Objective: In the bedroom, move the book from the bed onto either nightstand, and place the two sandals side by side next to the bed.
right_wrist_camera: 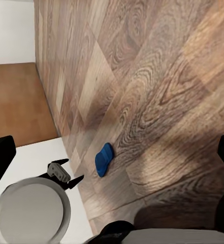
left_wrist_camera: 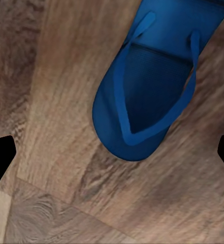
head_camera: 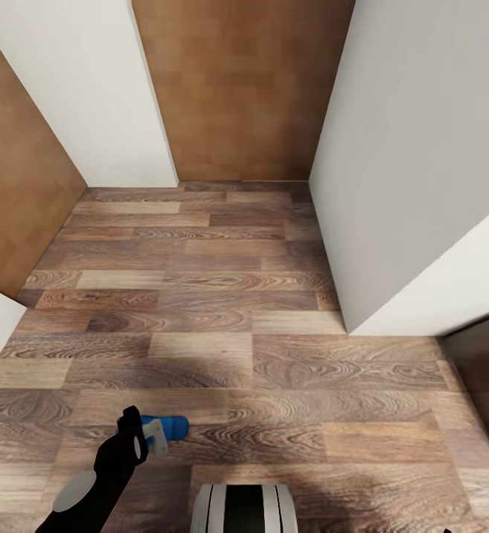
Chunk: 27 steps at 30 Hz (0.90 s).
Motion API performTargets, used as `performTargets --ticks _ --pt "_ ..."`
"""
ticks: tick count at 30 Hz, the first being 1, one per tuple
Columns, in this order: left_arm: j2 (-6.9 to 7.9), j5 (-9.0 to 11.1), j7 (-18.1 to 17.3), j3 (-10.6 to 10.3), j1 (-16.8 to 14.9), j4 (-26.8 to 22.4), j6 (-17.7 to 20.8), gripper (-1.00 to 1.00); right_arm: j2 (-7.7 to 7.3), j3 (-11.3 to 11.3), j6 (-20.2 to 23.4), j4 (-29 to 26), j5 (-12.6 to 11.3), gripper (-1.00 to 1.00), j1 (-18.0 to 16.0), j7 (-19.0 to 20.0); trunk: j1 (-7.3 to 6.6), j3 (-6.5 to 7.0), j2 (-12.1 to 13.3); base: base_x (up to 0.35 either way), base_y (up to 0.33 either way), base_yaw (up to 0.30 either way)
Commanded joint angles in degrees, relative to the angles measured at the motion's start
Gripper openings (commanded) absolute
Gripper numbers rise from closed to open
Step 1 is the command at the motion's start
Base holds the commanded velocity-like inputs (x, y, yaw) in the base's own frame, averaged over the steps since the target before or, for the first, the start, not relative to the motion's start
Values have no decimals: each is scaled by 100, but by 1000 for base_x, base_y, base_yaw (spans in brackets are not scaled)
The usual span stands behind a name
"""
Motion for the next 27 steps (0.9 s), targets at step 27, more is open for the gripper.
performTargets --ticks 27 --pt "5 -54 -40 -19 -2 -6 20 100 0 -4 60 0 -10 100 -4 17 40 -359 -23 0 0 0"
